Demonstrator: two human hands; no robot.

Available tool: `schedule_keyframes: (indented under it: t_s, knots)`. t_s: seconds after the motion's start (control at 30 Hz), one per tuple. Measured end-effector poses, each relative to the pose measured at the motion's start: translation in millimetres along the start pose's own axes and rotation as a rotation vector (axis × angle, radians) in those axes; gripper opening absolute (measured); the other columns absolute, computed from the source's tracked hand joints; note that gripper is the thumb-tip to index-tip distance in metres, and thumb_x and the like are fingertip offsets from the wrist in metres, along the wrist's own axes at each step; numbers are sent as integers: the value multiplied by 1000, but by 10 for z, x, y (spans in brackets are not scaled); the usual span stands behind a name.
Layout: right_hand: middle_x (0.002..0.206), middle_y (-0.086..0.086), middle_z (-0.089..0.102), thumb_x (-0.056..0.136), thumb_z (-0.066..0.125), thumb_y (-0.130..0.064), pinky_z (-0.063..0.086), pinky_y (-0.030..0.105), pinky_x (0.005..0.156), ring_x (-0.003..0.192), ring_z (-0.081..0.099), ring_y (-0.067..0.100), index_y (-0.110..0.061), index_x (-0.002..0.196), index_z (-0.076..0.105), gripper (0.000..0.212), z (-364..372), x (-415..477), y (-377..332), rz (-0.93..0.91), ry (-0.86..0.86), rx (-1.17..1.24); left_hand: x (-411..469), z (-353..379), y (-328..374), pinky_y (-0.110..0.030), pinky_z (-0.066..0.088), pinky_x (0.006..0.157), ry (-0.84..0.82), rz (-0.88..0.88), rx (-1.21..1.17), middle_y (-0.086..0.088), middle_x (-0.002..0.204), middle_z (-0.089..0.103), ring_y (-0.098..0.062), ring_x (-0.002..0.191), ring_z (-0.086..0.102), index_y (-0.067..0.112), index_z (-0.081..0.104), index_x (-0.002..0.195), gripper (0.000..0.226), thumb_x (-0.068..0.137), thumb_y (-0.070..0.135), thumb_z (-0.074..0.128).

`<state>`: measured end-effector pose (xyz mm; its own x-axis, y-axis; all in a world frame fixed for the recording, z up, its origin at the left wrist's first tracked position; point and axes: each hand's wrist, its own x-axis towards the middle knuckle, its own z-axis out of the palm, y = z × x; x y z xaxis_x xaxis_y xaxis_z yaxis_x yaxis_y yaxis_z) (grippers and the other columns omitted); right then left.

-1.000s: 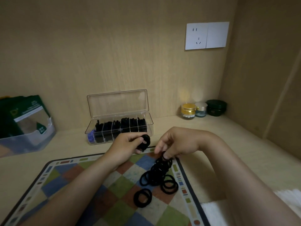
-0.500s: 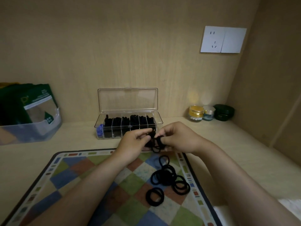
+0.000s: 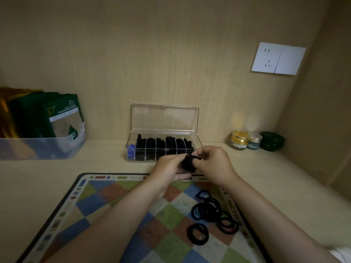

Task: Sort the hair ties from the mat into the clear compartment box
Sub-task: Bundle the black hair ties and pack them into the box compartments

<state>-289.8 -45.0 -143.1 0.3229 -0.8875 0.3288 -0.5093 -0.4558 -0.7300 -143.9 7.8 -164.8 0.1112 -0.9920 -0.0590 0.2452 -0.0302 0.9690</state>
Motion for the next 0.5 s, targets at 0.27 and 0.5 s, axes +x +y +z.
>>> schedule_keyframes:
  t_s: [0.27,0.5]
  knots:
    - [77,-4,69,79,76,-12,48,17,63,60,57,-5,-23,81,72,12,-12,40,71,-16,-103,78,-10,-48,4,-28,61,82,-16,78,157,1,113,68,-11,94,72,9,66,126,29,97,8,60]
    - [76,0,63,85,76,-8,49,18,59,58,57,5,-13,102,71,19,-190,-28,52,27,-246,267,-21,-10,-12,-30,61,83,-8,113,285,-5,123,69,-14,95,74,12,68,126,29,98,14,60]
